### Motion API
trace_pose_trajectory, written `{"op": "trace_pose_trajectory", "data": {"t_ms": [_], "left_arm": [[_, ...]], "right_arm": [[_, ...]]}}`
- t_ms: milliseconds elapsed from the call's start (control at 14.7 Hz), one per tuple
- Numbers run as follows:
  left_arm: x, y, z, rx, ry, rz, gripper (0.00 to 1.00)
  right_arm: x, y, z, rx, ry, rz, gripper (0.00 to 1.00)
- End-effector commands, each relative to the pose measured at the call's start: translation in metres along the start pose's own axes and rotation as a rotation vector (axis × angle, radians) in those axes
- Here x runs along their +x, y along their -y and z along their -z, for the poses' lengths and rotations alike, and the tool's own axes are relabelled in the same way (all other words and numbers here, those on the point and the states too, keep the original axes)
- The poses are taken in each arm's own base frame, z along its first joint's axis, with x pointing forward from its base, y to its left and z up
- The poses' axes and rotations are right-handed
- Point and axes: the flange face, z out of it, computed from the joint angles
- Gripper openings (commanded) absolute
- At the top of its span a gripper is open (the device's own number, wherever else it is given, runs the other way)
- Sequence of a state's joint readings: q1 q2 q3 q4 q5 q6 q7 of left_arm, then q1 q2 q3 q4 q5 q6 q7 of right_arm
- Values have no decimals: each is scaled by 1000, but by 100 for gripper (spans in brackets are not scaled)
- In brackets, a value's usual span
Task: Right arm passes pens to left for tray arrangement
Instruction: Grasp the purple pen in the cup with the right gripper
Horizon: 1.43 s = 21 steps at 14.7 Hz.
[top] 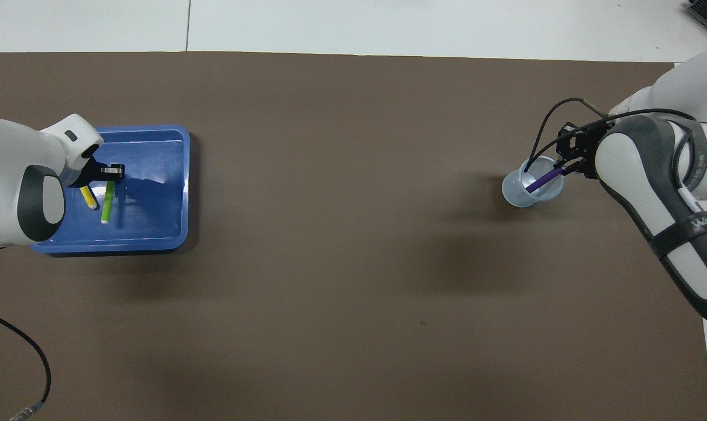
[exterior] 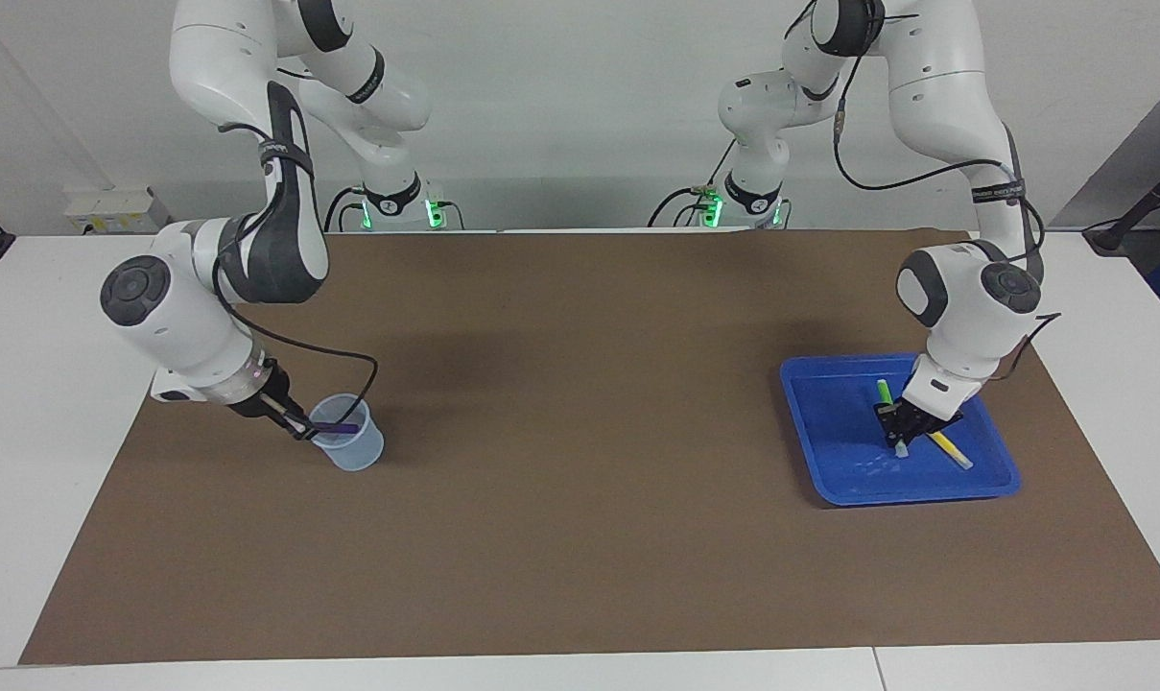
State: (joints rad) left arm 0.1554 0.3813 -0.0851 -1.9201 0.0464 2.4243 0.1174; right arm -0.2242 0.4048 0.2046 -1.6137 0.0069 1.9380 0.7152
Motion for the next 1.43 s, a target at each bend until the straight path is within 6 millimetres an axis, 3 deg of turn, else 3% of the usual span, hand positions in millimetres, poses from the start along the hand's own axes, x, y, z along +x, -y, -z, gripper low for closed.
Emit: {"op": "trace_pose_trajectory", "data": {"t_ms": [0,136,272,340,408,476,612,748,1088,1359], "left_arm": [[-5,0,-3,11,-13,-18,0],[-6,-1,-5,11,-14,-14,0],[-8,0,-7,11,-11,-12,15],[-8,0,-7,11,-11,-12,30],[-8,0,-7,11,-11,-12,54],[-8,1,-7,11,-11,-12,65],[-8,1,-6,10,-5,-12,74],[-6,-1,-3,11,-5,-13,92],[-3,0,11,10,29,-9,98],[16,-8,46,9,84,41,98]], "right_arm": [[0,6,2,-10,-13,-11,0],[-1,7,6,-9,-18,-9,0],[-2,6,13,-7,-28,-7,0],[-4,6,20,-4,-37,0,0],[-5,5,28,-2,-47,6,0],[-7,4,36,-8,-68,17,0],[-9,5,54,-30,-94,33,0],[-12,6,83,-20,-111,47,0],[-39,-7,162,15,-177,131,0],[-54,-17,196,32,-211,144,0]]}}
